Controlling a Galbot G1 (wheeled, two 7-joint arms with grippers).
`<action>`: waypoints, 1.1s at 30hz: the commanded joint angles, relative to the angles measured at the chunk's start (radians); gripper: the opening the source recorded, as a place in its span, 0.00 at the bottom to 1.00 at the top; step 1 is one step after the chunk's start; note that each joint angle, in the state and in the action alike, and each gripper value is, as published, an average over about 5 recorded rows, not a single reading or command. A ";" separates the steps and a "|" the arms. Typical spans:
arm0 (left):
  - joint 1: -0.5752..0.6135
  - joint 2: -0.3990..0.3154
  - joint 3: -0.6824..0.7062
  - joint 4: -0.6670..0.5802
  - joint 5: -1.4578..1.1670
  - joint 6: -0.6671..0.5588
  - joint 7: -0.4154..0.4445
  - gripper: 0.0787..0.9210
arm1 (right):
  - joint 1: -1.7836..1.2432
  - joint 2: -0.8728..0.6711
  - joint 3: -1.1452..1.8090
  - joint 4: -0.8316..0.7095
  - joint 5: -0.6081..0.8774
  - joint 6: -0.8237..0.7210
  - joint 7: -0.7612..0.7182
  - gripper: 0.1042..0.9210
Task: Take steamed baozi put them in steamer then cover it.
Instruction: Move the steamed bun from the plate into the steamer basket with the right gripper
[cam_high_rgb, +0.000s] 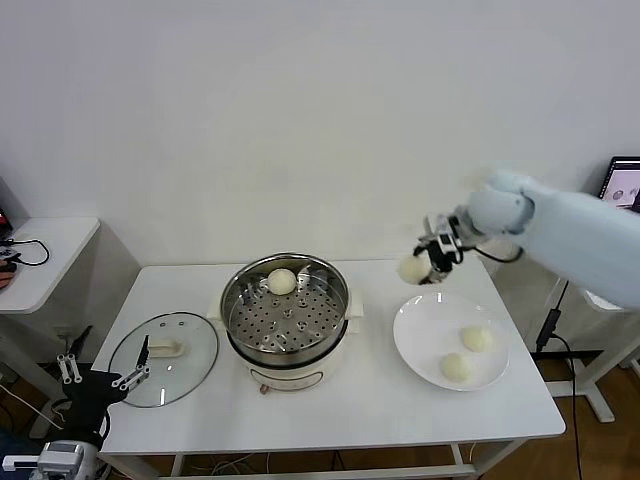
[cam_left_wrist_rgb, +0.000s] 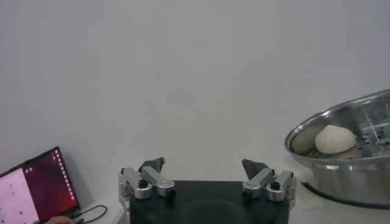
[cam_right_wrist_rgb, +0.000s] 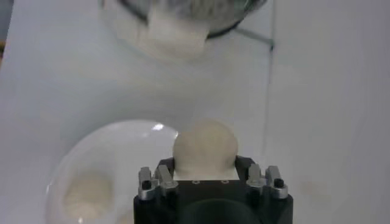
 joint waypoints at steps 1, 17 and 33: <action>-0.002 0.002 -0.004 -0.001 -0.002 0.002 0.001 0.88 | 0.127 0.263 -0.078 -0.009 0.206 -0.097 0.066 0.63; 0.004 -0.028 -0.042 -0.049 -0.011 0.013 0.005 0.88 | -0.114 0.752 -0.033 -0.367 0.210 -0.215 0.107 0.63; -0.006 -0.027 -0.032 -0.055 -0.011 0.011 0.006 0.88 | -0.219 0.794 -0.012 -0.498 0.156 -0.234 0.150 0.64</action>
